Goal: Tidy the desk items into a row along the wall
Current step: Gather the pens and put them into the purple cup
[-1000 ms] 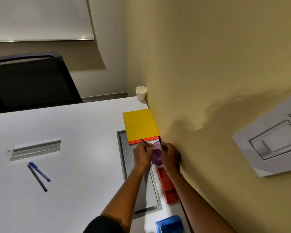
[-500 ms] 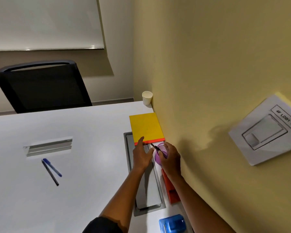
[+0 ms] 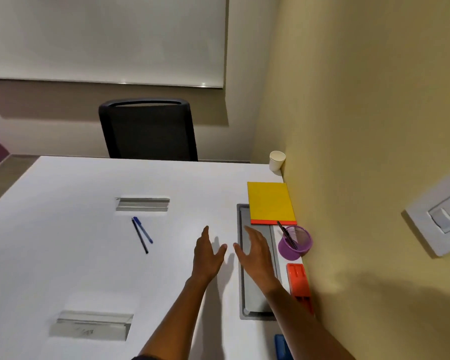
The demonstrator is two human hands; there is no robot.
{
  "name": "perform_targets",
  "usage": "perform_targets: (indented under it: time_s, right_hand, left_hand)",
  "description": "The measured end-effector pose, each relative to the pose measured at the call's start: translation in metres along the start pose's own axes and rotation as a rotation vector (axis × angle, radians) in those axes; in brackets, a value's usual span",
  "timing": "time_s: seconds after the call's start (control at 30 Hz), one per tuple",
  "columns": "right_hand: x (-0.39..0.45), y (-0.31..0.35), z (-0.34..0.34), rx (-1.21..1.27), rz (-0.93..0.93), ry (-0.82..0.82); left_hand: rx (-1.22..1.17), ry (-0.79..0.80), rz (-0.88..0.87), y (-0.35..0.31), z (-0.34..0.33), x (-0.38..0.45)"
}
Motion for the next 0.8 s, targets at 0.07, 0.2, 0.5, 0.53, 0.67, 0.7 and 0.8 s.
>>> perform_targets:
  time_s: [0.07, 0.2, 0.5, 0.53, 0.67, 0.7, 0.8]
  right_hand:
    - [-0.006, 0.01, -0.015, -0.008, 0.008, 0.048]
    - [-0.014, 0.035, -0.05, 0.006, 0.071, 0.134]
    - [-0.022, 0.077, -0.116, -0.007, 0.143, 0.294]
    - [-0.021, 0.078, -0.123, -0.015, 0.149, 0.307]
    - [-0.014, 0.081, -0.149, -0.032, 0.152, 0.359]
    - [-0.011, 0.082, -0.155, -0.036, 0.144, 0.37]
    - [-0.001, 0.083, -0.171, -0.041, 0.136, 0.395]
  left_hand:
    - [0.01, -0.026, 0.029, 0.013, 0.017, -0.009]
    - [0.04, -0.078, 0.095, 0.045, 0.055, -0.027]
    - [0.077, -0.18, 0.244, 0.106, 0.108, -0.045]
    - [0.082, -0.184, 0.255, 0.11, 0.11, -0.045]
    - [0.156, -0.187, 0.284, 0.13, 0.117, -0.043]
    - [0.185, -0.196, 0.293, 0.136, 0.119, -0.042]
    - [0.239, -0.239, 0.323, 0.149, 0.126, -0.036]
Point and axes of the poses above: each hand's wrist, its own x-axis towards the middle knuckle, its own z-axis out of the back of the hand, y = z × x, the point moved 5 cm from there along x, towards the middle knuckle, and after that the axes turned 10 degrees about -z, right-handed, at the moved point
